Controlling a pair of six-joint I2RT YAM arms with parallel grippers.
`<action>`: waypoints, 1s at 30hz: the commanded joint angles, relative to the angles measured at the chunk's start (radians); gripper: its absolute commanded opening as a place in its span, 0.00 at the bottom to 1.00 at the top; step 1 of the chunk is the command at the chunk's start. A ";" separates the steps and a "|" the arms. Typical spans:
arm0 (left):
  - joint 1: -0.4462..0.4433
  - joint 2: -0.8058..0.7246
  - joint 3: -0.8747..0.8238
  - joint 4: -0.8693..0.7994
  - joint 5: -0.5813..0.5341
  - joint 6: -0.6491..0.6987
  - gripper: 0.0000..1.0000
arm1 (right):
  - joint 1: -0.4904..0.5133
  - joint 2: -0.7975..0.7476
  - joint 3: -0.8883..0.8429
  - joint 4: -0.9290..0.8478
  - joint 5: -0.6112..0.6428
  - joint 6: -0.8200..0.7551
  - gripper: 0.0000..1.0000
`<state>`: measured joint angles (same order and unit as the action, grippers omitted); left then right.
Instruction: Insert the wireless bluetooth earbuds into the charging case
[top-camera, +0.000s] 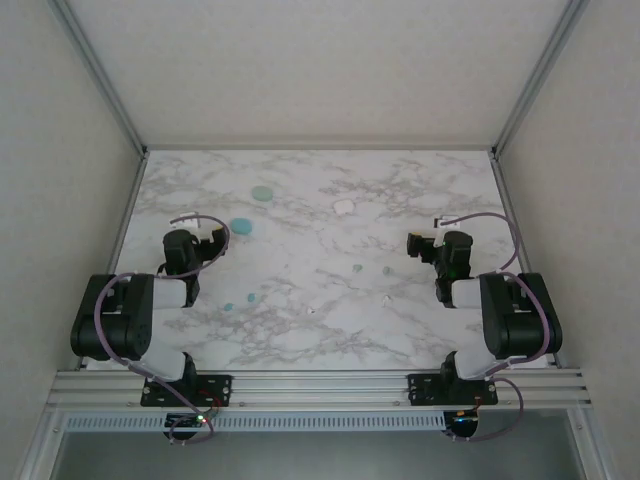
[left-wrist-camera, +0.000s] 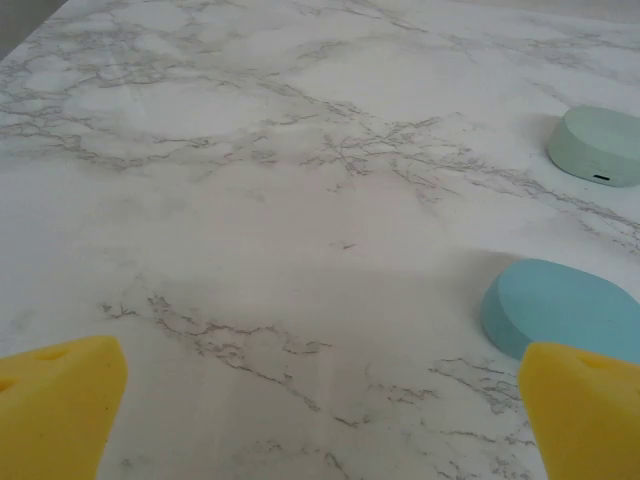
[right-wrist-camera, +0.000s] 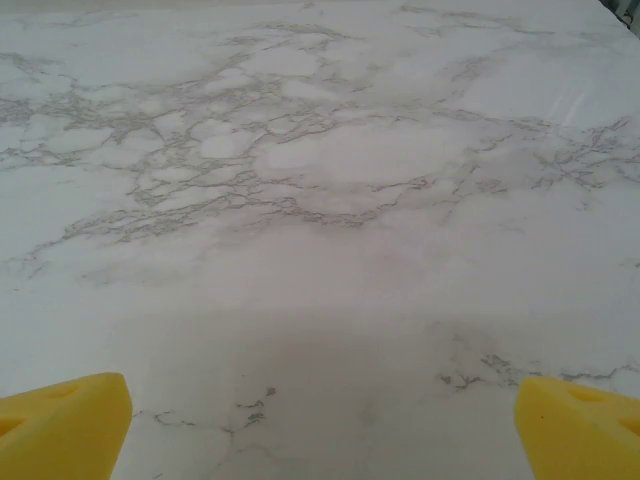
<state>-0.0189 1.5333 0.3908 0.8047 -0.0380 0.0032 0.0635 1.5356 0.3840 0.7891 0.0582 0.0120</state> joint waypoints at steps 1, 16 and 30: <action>-0.009 0.004 0.017 0.027 -0.016 -0.011 1.00 | 0.001 0.001 0.020 0.019 0.006 0.004 0.99; -0.009 0.004 0.016 0.027 -0.016 -0.011 1.00 | 0.000 0.001 0.020 0.018 0.003 0.005 0.99; 0.002 -0.175 0.152 -0.367 0.003 -0.062 0.98 | 0.004 -0.154 0.160 -0.362 0.009 0.046 0.99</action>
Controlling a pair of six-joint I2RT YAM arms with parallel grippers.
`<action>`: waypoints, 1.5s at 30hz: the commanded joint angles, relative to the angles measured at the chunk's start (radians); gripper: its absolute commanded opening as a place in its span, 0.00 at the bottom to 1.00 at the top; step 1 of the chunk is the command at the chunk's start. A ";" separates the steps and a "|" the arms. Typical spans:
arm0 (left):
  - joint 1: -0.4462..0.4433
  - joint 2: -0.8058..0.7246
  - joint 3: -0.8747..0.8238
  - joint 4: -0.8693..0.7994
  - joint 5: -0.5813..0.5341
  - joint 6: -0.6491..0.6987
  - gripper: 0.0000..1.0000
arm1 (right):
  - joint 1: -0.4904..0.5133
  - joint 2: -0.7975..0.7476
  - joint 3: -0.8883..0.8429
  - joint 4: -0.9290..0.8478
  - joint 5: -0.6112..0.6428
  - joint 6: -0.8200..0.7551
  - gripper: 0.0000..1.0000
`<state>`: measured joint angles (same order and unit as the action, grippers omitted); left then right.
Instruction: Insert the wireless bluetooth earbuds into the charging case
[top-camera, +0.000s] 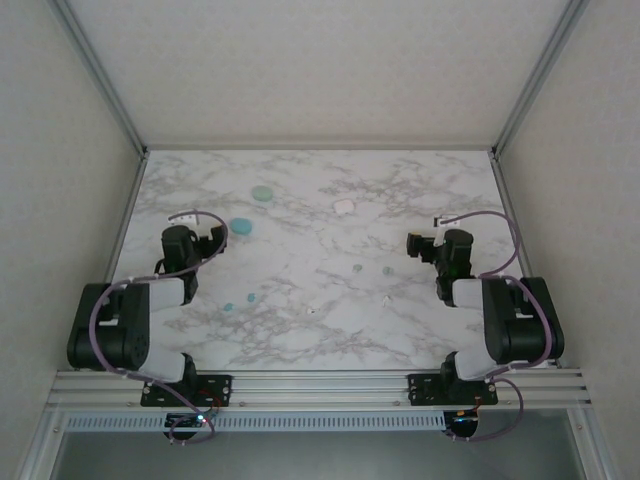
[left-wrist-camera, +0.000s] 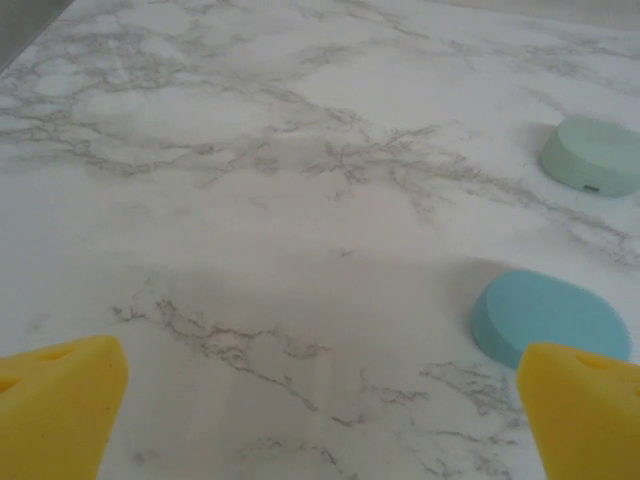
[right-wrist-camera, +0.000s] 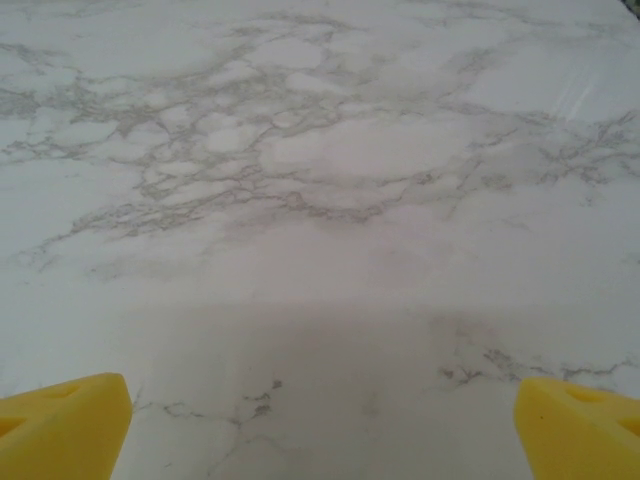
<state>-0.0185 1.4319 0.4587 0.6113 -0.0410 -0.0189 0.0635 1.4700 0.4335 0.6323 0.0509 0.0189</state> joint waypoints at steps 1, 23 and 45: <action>0.002 -0.091 0.110 -0.232 0.024 -0.060 0.97 | 0.004 -0.115 0.157 -0.325 0.015 0.062 0.99; -0.083 0.469 0.913 -1.152 0.255 -0.195 0.66 | 0.045 -0.204 0.354 -0.887 -0.443 0.335 0.99; -0.182 0.651 1.102 -1.323 0.064 -0.111 0.76 | 0.053 -0.213 0.286 -0.914 -0.396 0.362 0.99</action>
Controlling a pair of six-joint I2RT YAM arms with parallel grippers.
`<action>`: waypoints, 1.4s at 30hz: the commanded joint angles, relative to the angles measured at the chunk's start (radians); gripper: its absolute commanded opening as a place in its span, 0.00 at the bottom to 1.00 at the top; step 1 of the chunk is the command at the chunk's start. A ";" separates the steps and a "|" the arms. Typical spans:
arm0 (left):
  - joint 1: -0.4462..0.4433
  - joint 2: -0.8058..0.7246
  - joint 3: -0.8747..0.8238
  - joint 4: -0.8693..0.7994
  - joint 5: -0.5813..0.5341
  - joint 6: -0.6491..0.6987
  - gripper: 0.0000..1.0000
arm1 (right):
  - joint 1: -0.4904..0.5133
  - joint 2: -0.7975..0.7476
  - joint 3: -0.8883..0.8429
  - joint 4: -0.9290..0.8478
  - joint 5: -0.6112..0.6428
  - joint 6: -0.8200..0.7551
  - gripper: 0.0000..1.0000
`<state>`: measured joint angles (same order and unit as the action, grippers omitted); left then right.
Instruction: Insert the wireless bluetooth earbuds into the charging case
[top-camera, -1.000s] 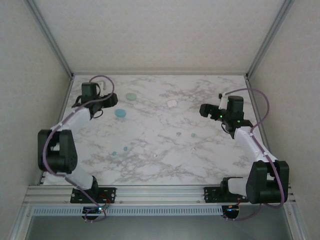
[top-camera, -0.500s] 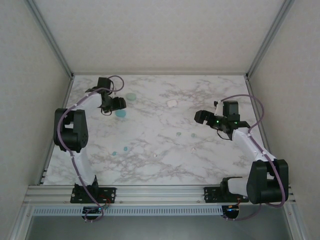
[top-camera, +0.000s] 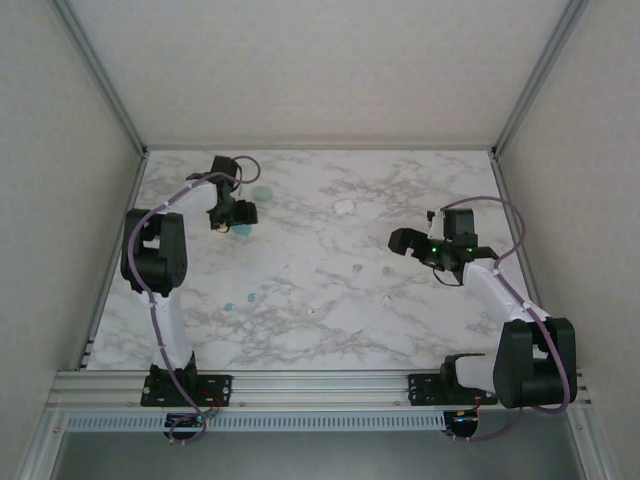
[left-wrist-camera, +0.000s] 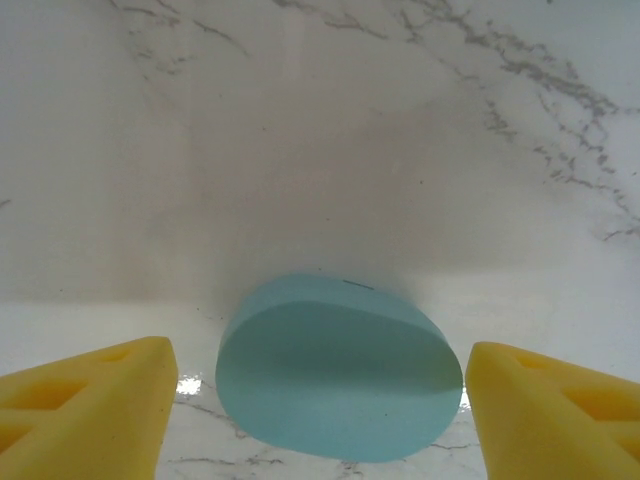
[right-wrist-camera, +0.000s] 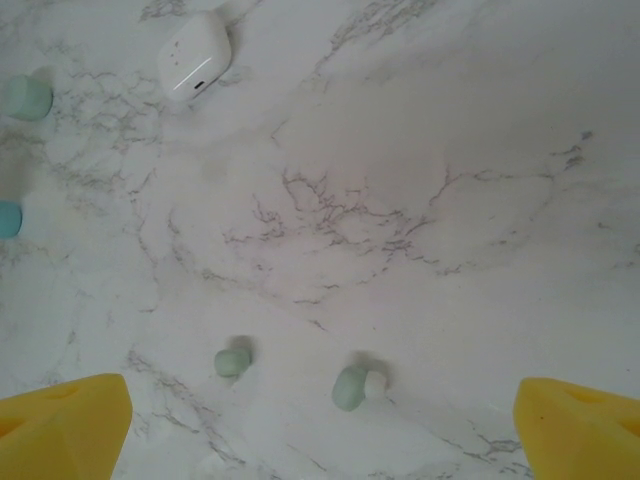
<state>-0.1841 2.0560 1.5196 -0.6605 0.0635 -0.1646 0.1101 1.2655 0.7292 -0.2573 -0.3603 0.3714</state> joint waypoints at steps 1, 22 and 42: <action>-0.019 0.034 0.049 -0.058 -0.048 0.041 0.76 | 0.007 -0.006 -0.011 -0.028 0.015 0.010 0.99; -0.095 0.058 0.083 -0.138 -0.054 0.097 0.54 | 0.008 -0.041 -0.032 -0.047 0.024 0.065 0.99; -0.513 -0.034 -0.088 0.002 -0.103 -0.195 0.64 | 0.018 -0.122 -0.103 -0.009 -0.015 0.091 0.99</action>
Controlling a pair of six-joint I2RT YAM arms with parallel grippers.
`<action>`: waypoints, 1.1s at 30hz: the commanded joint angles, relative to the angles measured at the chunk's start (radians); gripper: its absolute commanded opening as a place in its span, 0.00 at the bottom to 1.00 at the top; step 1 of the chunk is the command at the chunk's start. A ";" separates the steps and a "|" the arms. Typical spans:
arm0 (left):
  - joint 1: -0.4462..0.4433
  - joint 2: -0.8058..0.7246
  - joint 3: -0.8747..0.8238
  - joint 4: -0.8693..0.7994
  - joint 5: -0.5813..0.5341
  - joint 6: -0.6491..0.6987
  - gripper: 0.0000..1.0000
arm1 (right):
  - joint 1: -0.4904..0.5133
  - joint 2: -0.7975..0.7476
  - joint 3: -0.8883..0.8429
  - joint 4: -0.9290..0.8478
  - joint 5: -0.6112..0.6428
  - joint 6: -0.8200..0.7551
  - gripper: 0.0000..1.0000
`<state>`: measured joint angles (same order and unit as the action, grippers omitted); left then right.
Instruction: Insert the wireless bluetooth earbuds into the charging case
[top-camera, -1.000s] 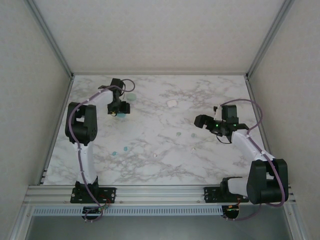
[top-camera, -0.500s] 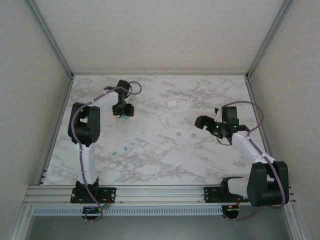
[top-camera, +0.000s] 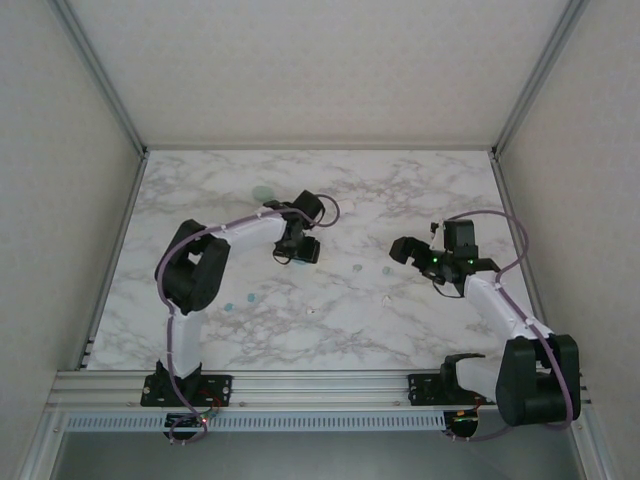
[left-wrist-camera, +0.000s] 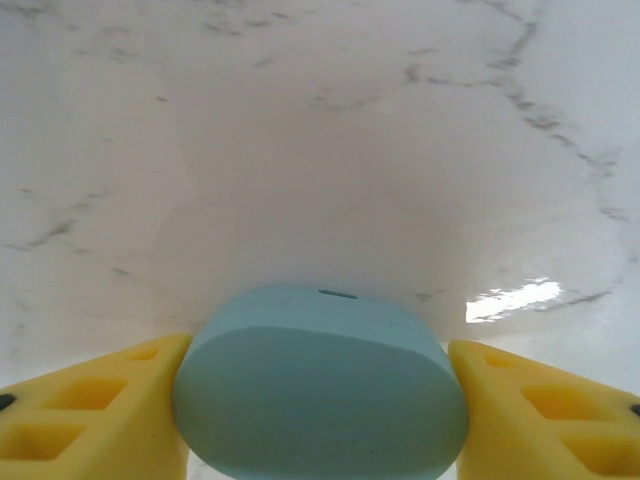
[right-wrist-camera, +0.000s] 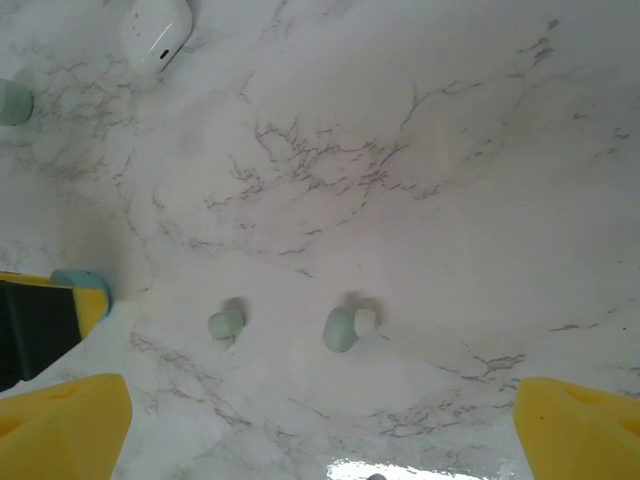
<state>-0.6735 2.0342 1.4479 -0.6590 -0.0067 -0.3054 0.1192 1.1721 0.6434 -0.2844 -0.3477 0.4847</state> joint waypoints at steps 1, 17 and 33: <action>-0.029 -0.015 -0.017 0.002 -0.030 -0.059 0.65 | 0.011 -0.033 -0.016 0.023 -0.033 -0.033 0.99; 0.069 -0.516 -0.340 0.249 -0.146 -0.127 1.00 | 0.303 0.277 0.278 0.065 0.001 -0.540 0.83; 0.356 -1.075 -0.824 0.481 -0.104 -0.063 1.00 | 0.557 0.732 0.506 0.246 -0.021 -0.962 0.71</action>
<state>-0.3309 0.9878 0.6434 -0.2417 -0.1280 -0.4236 0.6571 1.8694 1.1004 -0.0811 -0.3454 -0.3908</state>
